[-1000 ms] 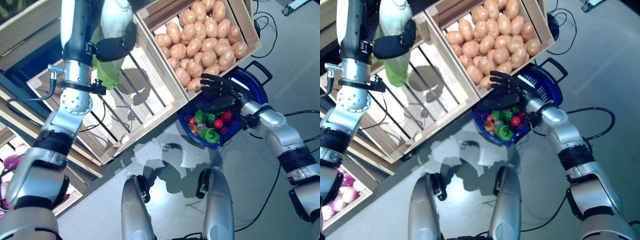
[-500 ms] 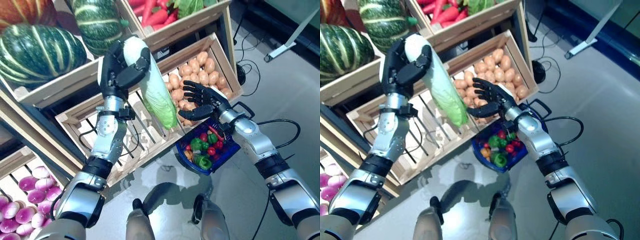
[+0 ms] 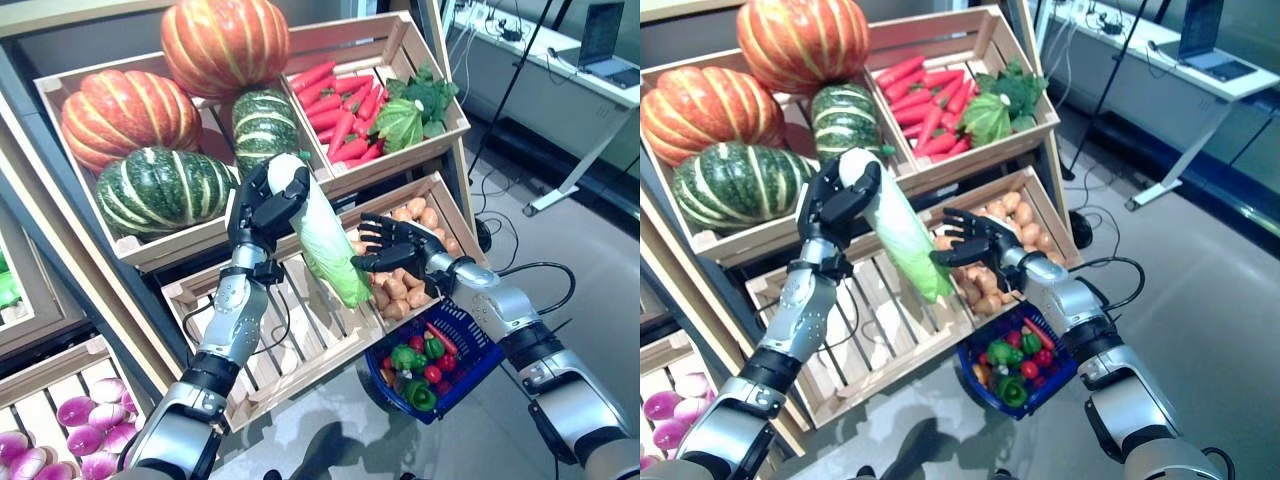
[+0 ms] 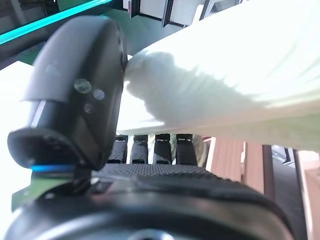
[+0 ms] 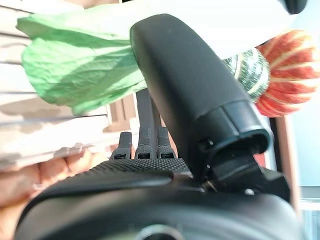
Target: Put vegetables into the basket
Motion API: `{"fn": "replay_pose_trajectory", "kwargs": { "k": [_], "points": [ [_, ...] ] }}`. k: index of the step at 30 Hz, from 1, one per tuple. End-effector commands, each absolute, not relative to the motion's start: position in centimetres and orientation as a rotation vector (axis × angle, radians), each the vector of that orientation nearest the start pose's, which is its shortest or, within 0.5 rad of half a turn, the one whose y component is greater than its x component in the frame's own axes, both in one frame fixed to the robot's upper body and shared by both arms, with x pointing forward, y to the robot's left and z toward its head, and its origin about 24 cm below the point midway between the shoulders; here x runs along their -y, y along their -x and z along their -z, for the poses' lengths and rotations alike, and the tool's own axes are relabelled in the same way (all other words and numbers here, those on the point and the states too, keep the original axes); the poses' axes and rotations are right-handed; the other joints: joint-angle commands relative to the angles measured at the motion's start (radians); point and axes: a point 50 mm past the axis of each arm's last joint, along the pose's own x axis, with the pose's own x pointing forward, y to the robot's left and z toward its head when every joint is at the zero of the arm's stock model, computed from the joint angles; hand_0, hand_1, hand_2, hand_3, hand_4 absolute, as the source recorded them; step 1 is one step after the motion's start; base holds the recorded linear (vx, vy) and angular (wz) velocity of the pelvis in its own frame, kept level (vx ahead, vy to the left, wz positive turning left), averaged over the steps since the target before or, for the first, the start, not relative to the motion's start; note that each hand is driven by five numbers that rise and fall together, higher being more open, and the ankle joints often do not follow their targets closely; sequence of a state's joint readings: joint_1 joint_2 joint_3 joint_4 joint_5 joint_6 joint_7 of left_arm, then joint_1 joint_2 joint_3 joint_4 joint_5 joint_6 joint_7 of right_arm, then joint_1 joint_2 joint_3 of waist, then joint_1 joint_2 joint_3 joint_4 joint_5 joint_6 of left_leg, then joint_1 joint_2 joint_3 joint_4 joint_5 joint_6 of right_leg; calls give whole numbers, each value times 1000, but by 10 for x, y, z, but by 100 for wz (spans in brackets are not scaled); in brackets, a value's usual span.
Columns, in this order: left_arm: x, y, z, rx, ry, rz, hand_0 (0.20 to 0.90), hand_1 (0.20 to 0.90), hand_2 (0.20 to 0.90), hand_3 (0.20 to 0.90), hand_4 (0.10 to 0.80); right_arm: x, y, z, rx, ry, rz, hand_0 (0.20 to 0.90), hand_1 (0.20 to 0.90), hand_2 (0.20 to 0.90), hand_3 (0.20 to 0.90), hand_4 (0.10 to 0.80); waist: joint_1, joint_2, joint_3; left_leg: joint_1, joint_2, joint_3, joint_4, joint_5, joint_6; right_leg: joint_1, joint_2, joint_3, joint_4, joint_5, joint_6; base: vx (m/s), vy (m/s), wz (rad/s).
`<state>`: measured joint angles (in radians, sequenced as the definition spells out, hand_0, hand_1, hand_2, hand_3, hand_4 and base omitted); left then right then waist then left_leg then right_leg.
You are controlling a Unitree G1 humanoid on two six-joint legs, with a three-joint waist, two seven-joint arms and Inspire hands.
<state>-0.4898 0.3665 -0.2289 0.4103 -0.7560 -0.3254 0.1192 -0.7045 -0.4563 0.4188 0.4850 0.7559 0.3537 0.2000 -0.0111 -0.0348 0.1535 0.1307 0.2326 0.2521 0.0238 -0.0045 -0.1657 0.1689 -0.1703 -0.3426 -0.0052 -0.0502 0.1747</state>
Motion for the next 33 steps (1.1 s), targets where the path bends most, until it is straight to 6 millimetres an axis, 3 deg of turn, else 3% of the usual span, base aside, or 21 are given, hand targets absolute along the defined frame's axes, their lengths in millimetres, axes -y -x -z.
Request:
{"fn": "replay_pose_trajectory", "kwargs": {
  "k": [1,11,16,28,33],
  "points": [
    [-141,-338,-147,427,324,261,300,300,300,300,400,98,-360,-121,-249,-238,-750,900,900,900,900,800,19,-2,-125,-36,-60,-3,-76,55,52,-54,26,22,16,46,-65,27,-1,11],
    [-141,-338,-135,375,267,341,300,300,300,300,400,109,-352,-117,-387,-363,-997,900,900,900,900,800,30,-13,-136,-15,-69,-25,-86,47,58,-41,33,30,15,42,-69,22,1,5],
    [-144,-337,-129,351,246,367,300,300,300,300,400,122,-352,-119,-409,-343,-1045,900,900,900,900,800,31,-17,-141,-8,-71,-33,-87,44,59,-36,33,38,16,40,-69,29,9,6],
    [-143,-333,-115,309,225,447,300,300,300,300,400,129,-356,-140,-340,-321,-1134,900,900,900,900,800,32,-21,-145,-5,-77,-45,-91,44,58,-29,34,51,3,47,-68,4,4,2],
    [-151,-332,-105,282,225,445,300,300,300,300,400,133,-355,-151,-306,-392,-1182,900,900,900,900,800,30,-22,-150,-5,-77,-45,-95,46,55,-27,32,52,-4,51,-64,0,0,0]
  ]
}}
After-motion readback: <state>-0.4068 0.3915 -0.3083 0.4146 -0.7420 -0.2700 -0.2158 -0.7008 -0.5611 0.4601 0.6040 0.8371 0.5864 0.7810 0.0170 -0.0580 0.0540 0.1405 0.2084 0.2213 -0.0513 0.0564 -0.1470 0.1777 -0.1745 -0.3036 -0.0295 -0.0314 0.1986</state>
